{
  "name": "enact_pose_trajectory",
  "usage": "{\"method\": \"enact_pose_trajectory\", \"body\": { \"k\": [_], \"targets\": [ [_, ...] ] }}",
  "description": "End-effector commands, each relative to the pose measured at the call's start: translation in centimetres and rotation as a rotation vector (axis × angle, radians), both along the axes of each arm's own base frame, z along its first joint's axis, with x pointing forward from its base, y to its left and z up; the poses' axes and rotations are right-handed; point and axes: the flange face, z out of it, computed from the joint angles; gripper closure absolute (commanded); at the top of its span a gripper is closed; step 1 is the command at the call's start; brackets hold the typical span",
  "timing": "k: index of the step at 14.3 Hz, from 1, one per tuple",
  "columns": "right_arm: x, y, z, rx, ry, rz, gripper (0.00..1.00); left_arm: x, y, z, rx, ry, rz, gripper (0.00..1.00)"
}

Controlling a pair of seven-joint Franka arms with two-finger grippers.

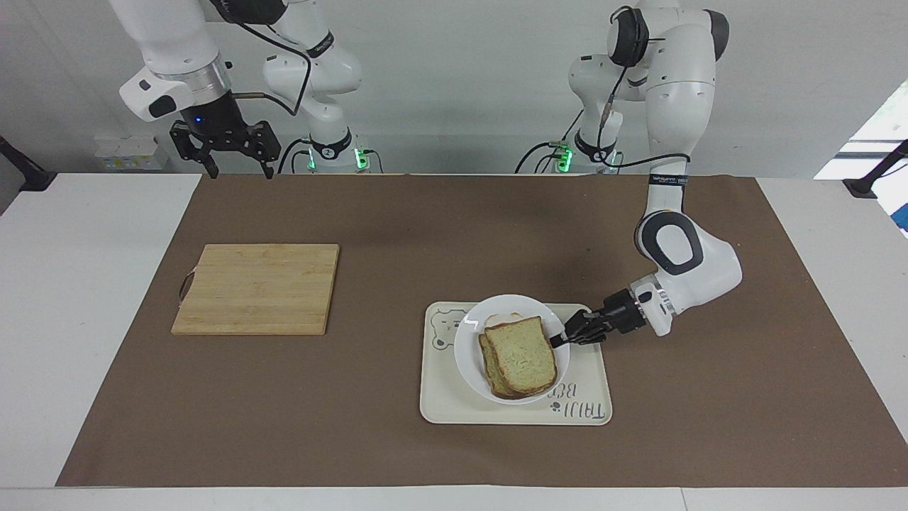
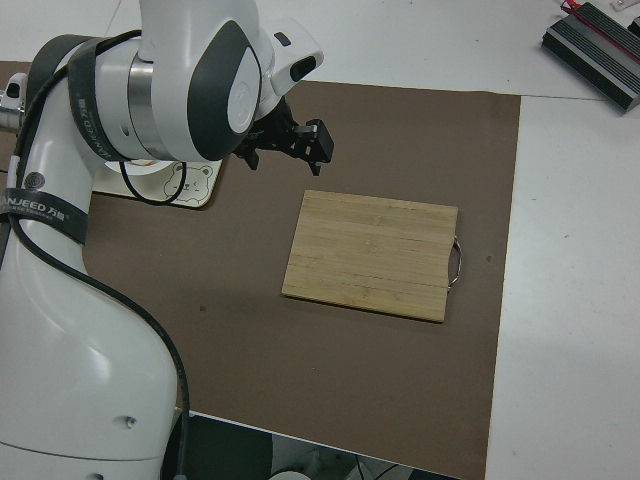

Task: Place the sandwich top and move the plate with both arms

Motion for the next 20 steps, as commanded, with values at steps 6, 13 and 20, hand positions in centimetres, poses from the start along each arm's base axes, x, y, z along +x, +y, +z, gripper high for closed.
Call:
{"method": "enact_pose_trajectory", "body": {
  "k": [6, 13, 20],
  "targets": [
    [-0.2, -0.5, -0.1, -0.009, 0.009, 0.017, 0.00, -0.4, -1.6, -0.8, 0.159, -0.010, 0.008, 0.97],
    [-0.2, -0.5, -0.1, -0.015, 0.005, 0.016, 0.00, 0.5, 3.2, 4.3, 0.344, -0.111, -0.044, 0.15],
    [-0.2, -1.0, -0.2, -0.019, 0.013, 0.011, 0.00, -1.9, 11.3, 20.0, 0.746, -0.202, -0.233, 0.00]
  ]
}}
